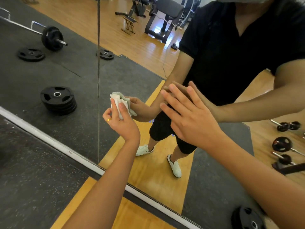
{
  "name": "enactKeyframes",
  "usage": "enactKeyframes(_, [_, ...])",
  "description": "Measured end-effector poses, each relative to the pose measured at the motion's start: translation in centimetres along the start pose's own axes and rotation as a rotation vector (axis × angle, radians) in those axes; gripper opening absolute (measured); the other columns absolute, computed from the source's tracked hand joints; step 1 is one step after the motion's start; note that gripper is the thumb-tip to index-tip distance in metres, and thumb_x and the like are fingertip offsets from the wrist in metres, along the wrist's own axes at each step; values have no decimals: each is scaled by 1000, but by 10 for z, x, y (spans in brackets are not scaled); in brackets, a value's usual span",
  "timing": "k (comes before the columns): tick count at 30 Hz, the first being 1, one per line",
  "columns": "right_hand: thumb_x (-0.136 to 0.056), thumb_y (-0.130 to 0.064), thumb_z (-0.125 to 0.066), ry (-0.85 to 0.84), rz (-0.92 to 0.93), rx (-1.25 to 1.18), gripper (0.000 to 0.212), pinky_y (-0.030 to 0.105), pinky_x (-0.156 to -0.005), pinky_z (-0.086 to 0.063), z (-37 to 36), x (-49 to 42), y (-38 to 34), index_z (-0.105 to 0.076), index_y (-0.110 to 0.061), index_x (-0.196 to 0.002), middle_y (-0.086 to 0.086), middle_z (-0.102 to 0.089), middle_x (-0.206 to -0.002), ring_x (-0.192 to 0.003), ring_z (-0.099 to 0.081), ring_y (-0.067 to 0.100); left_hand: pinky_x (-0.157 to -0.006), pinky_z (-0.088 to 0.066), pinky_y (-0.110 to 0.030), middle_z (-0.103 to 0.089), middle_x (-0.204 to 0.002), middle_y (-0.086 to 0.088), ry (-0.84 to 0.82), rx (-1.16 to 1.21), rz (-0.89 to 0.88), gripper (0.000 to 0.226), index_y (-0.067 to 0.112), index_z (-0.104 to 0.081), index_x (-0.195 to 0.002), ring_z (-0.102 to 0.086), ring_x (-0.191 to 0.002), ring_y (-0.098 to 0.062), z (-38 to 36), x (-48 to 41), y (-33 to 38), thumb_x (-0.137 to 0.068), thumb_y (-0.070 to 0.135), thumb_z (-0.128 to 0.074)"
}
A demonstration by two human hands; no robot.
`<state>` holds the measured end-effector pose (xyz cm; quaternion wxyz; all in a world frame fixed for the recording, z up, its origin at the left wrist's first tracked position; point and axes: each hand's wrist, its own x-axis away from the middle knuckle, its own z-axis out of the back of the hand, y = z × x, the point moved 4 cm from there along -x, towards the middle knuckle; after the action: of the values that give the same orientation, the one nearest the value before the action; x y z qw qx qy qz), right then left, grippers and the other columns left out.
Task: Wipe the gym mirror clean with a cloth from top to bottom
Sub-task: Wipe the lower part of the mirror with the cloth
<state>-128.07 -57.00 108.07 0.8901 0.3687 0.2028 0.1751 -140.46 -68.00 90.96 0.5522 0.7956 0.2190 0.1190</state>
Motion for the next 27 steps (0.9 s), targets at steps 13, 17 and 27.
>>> enactKeyframes(13, [-109, -37, -26, -34, 208, 155, 52, 61, -125, -2, -9, 34, 13, -64, -11, -131, 16, -38, -162, -155, -22, 43, -77, -45, -5, -50, -116, -6, -72, 12, 297, 40, 12, -62, -141, -57, -91, 7, -1, 184, -14, -103, 23, -62])
enactKeyframes(17, [-108, -34, -3, -31, 221, 144, 69, 61, -125, -1, -11, 36, 13, -63, -10, -132, 17, -36, -163, -155, -18, 43, -82, -49, -11, -48, -115, -8, -29, -3, 232, 35, 17, -66, -135, -55, -90, 3, 3, 160, -18, -101, 23, -64])
enactKeyframes(27, [-109, -32, -21, 9, 218, 164, 52, 63, -126, -7, -17, 36, 12, -65, -10, -127, 16, -38, -162, -155, -20, 44, -89, -58, -32, -53, -117, -4, -59, 41, 215, 35, 25, -66, -132, -62, -102, -11, 9, 194, -34, -98, 31, -66])
